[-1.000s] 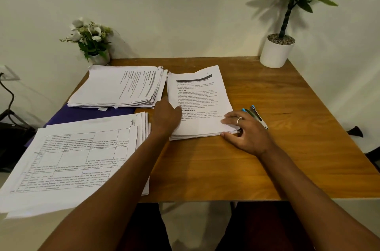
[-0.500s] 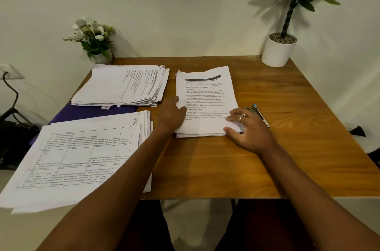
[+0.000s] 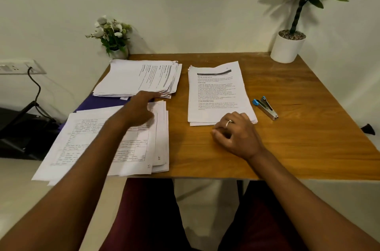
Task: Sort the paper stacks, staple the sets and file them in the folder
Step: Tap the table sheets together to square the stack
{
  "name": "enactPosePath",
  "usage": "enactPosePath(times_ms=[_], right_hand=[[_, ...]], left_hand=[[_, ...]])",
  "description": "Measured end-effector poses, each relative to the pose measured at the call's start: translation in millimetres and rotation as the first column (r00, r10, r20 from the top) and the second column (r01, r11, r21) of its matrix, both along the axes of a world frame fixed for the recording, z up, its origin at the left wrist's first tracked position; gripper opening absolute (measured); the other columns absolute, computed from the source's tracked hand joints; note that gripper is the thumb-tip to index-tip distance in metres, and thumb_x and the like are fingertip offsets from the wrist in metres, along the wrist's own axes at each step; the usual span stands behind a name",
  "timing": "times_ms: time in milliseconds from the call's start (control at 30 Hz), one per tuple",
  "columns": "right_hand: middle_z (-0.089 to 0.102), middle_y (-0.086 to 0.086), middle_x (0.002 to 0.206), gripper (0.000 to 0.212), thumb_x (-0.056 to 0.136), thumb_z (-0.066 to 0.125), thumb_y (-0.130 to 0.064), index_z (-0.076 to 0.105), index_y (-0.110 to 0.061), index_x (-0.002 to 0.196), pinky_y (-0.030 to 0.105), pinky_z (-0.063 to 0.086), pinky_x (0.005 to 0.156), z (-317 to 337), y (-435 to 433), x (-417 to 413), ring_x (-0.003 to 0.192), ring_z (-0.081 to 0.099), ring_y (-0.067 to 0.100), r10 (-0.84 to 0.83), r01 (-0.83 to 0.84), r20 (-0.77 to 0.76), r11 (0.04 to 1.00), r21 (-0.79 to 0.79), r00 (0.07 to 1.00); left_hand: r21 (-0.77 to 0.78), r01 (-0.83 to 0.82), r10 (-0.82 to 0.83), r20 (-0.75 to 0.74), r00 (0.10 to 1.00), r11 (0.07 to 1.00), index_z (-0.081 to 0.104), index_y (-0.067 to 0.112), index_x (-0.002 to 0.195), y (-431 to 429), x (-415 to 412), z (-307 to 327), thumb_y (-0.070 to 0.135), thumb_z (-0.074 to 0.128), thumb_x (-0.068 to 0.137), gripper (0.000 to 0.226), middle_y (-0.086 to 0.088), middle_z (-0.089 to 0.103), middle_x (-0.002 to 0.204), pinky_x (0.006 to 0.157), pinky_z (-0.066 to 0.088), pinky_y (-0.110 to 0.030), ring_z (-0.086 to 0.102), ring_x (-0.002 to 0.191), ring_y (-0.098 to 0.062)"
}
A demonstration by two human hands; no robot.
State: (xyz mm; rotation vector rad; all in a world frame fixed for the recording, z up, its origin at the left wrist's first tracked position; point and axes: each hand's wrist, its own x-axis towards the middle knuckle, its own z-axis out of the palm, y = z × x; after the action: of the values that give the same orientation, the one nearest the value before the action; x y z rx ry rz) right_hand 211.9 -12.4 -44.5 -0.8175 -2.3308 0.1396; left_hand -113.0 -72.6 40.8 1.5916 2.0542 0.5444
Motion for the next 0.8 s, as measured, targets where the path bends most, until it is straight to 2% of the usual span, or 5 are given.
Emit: enactPosePath(times_ms=[167,300,500,633,800], right_hand=[[0.072,-0.003,0.095,0.028,0.091,0.068,-0.044,0.077,-0.018,0.098,0.034,0.051,0.069,-3.8,-33.8,-44.9,0.085,0.059,0.01,0.175,-0.169,0.056,0.981,-0.096,0.983],[0.072,-0.002,0.095,0.033,0.091,0.066,-0.047,0.078,-0.017,0.098,0.035,0.052,0.067,-2.6,-42.0,-65.2,0.086,0.058,0.011,0.188,-0.18,0.07,0.978,-0.108,0.98],[0.07,-0.005,0.098,0.028,0.089,0.07,-0.044,0.077,-0.019,0.101,0.032,0.052,0.07,-2.8,-44.7,-67.3,0.091,0.056,0.009,0.127,-0.115,0.087,0.985,-0.131,0.988],[0.07,-0.005,0.098,0.025,0.09,0.07,-0.042,0.077,-0.02,0.099,0.031,0.051,0.072,-1.3,-46.0,-67.5,0.092,0.056,0.01,0.114,-0.103,0.074,0.984,-0.147,0.991],[0.069,-0.006,0.097,0.025,0.09,0.069,-0.041,0.077,-0.02,0.099,0.029,0.05,0.071,-0.8,-47.2,-66.3,0.091,0.055,0.009,0.095,-0.085,0.067,0.986,-0.145,0.993]], left_hand=[[-0.324,0.034,-0.114,-0.232,0.966,0.946,0.029,0.019,0.157,-8.1,-43.0,-2.7,0.022,0.083,0.083,0.092,-0.01,0.033,0.16,0.112,0.037,-0.05,0.035,0.145,-0.035],[-0.392,0.032,-0.205,-0.407,0.89,0.919,0.019,0.026,0.16,-1.1,-60.8,-19.7,0.054,0.085,0.072,0.114,-0.01,0.019,0.165,0.119,0.026,-0.061,0.023,0.15,-0.038],[-0.364,0.032,-0.23,-0.514,0.826,0.931,0.04,0.023,0.147,7.6,-58.6,-15.9,0.061,0.085,0.068,0.098,-0.01,0.048,0.148,0.115,0.025,-0.062,0.036,0.141,-0.039],[-0.298,0.057,-0.226,-0.572,0.788,0.953,0.056,0.014,0.124,9.2,-58.7,-13.9,0.065,0.083,0.066,0.081,-0.005,0.064,0.114,0.098,0.047,-0.047,0.056,0.108,-0.027],[-0.289,0.061,-0.205,-0.499,0.842,0.955,0.058,0.011,0.133,8.0,-58.7,-12.6,0.056,0.087,0.067,0.085,-0.01,0.062,0.124,0.096,0.051,-0.042,0.056,0.113,-0.029]])
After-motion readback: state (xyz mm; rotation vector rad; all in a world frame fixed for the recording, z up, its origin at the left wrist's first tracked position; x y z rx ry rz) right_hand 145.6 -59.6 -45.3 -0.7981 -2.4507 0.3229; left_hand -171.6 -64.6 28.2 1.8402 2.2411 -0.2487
